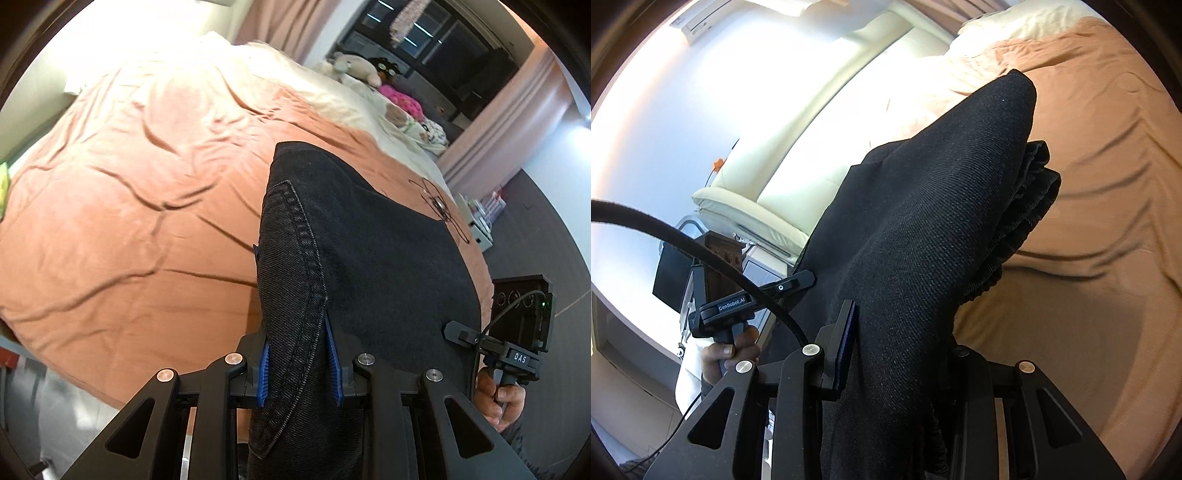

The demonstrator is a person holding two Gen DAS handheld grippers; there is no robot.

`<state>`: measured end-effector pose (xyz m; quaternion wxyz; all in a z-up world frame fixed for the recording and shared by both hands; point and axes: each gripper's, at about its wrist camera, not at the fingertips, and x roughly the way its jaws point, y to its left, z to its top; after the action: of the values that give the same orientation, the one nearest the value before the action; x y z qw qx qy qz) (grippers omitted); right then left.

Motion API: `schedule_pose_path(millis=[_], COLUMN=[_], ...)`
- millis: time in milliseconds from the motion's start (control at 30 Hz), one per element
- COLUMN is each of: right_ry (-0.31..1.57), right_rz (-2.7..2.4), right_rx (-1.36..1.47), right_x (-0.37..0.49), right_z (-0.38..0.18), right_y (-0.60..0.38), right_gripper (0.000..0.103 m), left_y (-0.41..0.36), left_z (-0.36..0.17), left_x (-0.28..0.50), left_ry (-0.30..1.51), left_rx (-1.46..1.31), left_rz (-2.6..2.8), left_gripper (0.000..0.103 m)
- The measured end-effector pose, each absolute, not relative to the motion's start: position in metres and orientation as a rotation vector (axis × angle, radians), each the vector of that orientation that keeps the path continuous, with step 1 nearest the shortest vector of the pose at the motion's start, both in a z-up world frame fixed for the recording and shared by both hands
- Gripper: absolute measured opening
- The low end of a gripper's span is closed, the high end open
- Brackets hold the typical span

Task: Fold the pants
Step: 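Grip the folded black pants with both tools and lift them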

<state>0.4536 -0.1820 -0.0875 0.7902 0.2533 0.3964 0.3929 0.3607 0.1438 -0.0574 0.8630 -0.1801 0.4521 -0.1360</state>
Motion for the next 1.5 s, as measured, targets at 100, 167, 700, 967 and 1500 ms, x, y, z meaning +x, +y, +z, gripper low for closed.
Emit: schedule_pose_path(millis=[100,167,700,967,1500], right_ry=[0.855,0.855,0.828,0.841,0.894], right_rz=[0.858,0.860,0.876,0.879,0.836], right_rx=[0.528,0.513,0.488,0.474,0.472], right_x=[0.456,0.458,0.494,0.510,0.522], right_z=[-0.087,-0.086,-0.101,-0.115,-0.145], right_y=[-0.176,-0.172,-0.140,-0.124,-0.110], right_gripper=[0.030,0.030,0.030,0.030,0.030], left_y=[0.175,0.196,0.321,0.383,0.477], left_z=[-0.056,-0.055,-0.056,-0.069,-0.102], left_x=[0.357,0.358,0.417,0.437,0.482], left_ry=[0.937,0.928,0.909,0.922,0.964], left_rx=[-0.392,-0.402,-0.400,-0.405,-0.402], left_rz=[-0.266,-0.257,-0.210,-0.176,-0.092], left_gripper=[0.027,0.027,0.026,0.026,0.026])
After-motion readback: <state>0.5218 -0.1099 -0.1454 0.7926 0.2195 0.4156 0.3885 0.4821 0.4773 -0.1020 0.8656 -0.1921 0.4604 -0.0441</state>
